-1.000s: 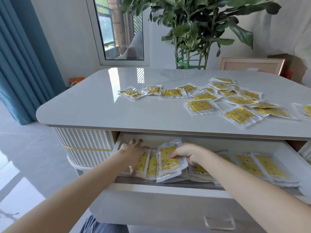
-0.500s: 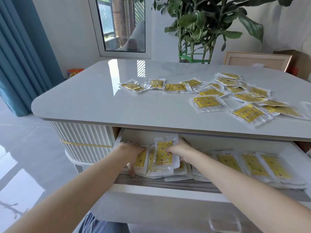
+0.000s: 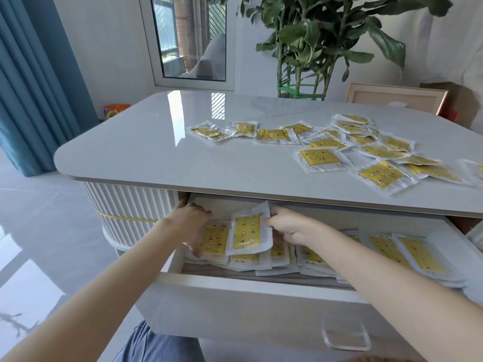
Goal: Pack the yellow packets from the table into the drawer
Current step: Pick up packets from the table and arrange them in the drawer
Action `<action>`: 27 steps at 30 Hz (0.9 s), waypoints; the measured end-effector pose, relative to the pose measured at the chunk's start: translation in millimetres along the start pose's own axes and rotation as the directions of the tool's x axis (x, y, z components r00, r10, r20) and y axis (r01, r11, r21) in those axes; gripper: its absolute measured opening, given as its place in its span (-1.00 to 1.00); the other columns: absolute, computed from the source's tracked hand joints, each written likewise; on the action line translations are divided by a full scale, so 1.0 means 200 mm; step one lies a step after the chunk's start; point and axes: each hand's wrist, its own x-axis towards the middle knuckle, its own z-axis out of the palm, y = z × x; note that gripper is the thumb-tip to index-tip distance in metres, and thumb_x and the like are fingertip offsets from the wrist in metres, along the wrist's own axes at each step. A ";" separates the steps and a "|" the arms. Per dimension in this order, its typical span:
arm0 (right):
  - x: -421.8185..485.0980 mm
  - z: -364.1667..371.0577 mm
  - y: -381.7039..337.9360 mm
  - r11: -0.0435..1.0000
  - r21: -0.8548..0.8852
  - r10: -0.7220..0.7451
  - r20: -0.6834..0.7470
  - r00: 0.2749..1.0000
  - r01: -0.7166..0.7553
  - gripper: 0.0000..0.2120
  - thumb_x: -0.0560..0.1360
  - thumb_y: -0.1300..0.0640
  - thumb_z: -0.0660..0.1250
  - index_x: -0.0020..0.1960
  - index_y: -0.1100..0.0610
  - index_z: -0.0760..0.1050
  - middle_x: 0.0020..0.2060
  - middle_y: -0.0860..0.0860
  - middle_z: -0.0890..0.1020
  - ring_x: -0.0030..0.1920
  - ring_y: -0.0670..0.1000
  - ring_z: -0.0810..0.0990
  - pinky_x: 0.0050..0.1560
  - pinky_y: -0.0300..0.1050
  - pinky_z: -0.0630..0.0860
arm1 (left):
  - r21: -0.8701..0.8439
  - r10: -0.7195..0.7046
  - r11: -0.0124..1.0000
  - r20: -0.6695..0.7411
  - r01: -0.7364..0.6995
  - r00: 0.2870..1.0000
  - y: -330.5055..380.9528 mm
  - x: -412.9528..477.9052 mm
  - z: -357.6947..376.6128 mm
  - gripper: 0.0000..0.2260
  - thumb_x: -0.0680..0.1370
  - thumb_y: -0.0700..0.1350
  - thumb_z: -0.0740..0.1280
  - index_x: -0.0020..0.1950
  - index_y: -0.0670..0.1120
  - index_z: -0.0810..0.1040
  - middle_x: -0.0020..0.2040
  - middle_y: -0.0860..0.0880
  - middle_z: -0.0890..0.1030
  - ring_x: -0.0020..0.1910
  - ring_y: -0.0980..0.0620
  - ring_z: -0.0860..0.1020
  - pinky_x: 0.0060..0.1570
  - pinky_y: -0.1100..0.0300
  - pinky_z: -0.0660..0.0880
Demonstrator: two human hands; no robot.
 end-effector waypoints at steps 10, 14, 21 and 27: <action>0.15 0.31 -0.06 0.986 0.116 0.106 0.111 0.988 -0.119 -0.87 0.62 0.33 0.11 0.05 0.20 0.42 -0.16 0.10 0.52 -0.29 -0.01 0.48 -0.32 -0.17 0.46 | -0.043 0.010 0.999 -0.001 -0.010 1.000 0.01 -0.02 0.04 -0.04 0.32 -0.02 0.53 0.55 -0.14 0.03 0.44 -0.08 0.33 0.47 -0.01 0.23 0.52 -0.03 -0.12; 0.19 0.30 -0.09 0.996 -0.062 0.074 0.057 0.996 -0.070 -0.73 0.64 0.28 0.07 0.32 0.30 0.31 0.16 0.26 0.54 -0.24 0.07 0.57 -0.33 -0.13 0.58 | -0.025 0.001 1.000 0.020 0.000 1.000 0.02 -0.01 0.05 -0.06 0.35 0.05 0.50 0.55 -0.12 0.01 0.47 -0.07 0.29 0.49 0.00 0.19 0.49 -0.13 -0.25; 0.06 0.08 -0.03 0.645 -0.715 -0.216 0.167 0.962 0.269 -0.61 0.53 0.13 0.32 0.36 0.12 0.45 0.27 0.06 0.55 0.15 0.04 0.57 0.20 -0.10 0.50 | -0.137 0.122 0.985 0.127 -0.104 0.984 0.14 0.07 0.01 0.00 0.34 0.10 0.51 0.56 -0.09 -0.05 0.56 -0.09 0.02 0.52 -0.07 0.10 0.48 0.01 0.14; 0.04 0.10 0.08 0.315 -0.854 -0.157 0.384 0.910 0.415 -0.20 0.36 0.01 0.51 0.49 0.14 0.23 0.41 0.11 0.36 0.37 0.12 0.38 0.35 0.00 0.38 | -0.136 0.156 0.982 0.195 -0.131 0.968 0.17 0.09 -0.01 0.02 0.36 -0.01 0.53 0.56 0.03 -0.15 0.55 -0.07 0.05 0.51 -0.08 0.15 0.41 0.05 0.26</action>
